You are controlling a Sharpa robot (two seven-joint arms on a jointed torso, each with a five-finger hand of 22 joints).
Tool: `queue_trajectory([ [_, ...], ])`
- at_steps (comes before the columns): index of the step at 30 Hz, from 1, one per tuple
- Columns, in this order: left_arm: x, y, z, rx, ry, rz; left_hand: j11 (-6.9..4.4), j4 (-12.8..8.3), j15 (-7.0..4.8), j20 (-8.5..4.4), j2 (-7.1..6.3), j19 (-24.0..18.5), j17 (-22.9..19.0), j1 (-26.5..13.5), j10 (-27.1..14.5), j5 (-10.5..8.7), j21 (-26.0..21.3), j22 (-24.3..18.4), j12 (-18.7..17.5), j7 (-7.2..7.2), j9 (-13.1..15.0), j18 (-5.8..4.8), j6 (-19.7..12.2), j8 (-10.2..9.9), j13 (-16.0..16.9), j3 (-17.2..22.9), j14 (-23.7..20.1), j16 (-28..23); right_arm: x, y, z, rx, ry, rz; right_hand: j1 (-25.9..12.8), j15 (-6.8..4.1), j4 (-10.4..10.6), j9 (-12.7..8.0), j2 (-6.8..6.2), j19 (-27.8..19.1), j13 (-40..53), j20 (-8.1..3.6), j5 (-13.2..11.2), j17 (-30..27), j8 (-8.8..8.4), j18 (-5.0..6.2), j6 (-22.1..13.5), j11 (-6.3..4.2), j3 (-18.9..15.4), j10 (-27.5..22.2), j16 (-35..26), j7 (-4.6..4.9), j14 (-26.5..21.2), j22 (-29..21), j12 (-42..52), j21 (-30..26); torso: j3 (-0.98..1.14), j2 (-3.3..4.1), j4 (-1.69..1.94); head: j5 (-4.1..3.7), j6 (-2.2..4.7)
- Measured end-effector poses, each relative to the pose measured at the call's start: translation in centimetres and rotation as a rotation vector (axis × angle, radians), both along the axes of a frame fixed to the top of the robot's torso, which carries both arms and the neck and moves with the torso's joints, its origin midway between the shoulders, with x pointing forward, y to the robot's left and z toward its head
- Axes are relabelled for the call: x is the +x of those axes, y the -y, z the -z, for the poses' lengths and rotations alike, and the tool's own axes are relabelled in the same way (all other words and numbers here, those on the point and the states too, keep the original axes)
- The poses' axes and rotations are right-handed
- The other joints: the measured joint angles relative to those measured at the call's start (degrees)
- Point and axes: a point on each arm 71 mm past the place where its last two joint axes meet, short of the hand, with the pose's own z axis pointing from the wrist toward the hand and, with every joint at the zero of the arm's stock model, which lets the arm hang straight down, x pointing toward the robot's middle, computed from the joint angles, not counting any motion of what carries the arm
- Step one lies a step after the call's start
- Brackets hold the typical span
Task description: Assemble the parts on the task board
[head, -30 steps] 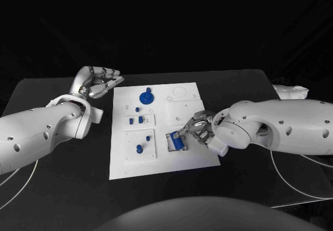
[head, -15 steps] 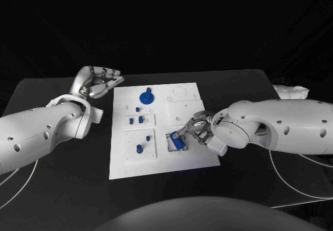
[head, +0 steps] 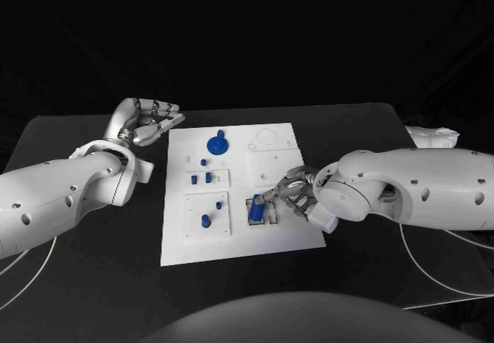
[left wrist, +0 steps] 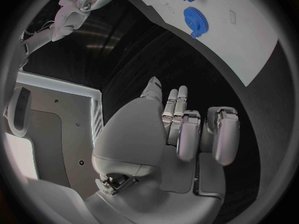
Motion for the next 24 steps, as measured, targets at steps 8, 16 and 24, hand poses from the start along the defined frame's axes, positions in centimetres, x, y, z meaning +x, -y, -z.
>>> queue_trajectory([
  [8,0.00,0.03,0.00,0.000,0.000,0.001,0.00,0.00,0.00,0.00,0.00,0.00,-0.01,0.00,0.00,0.00,0.00,0.00,0.00,0.00,0.00,0.00,0.00,0.00,0.00,0.00,0.00,0.00,-0.03,0.01,0.01,0.000,-0.004,-0.004,-0.14,0.00,-0.16,-0.07,-0.14,0.00,0.00,0.00,0.00,0.00,0.00,0.00,0.00,0.00,-0.16,0.00,0.00,0.00,0.00,0.04,0.00,0.00,0.00,-0.02,0.01,0.00,0.00],
  [16,0.01,0.01,0.00,0.001,0.001,0.000,0.00,0.00,0.00,0.00,0.00,0.00,-0.01,0.00,0.00,0.00,0.00,0.00,0.00,0.00,0.00,0.00,0.00,0.00,0.00,0.00,0.00,0.00,-0.08,0.04,0.03,-0.001,-0.008,-0.009,-0.44,0.21,0.48,-0.07,0.17,0.00,0.00,0.00,-1.64,-0.01,0.00,0.00,0.00,0.00,-0.80,0.00,0.00,0.00,-0.22,0.03,0.00,0.00,-0.01,-0.03,0.02,0.01,0.00],
  [24,0.02,0.07,0.00,0.001,0.001,0.001,0.00,0.00,0.00,0.00,0.00,0.00,-0.01,0.00,0.00,0.00,0.00,0.00,0.00,0.00,0.00,0.01,0.00,0.00,0.00,0.00,0.00,0.00,-0.16,0.02,0.06,0.000,-0.011,-0.013,-1.72,-0.33,2.70,1.62,1.45,0.00,0.00,0.00,-7.03,-0.01,2.38,0.00,3.28,-0.63,-3.02,0.00,0.00,-1.62,-0.10,0.03,0.00,0.00,0.00,-0.03,0.01,-0.03,0.00],
])
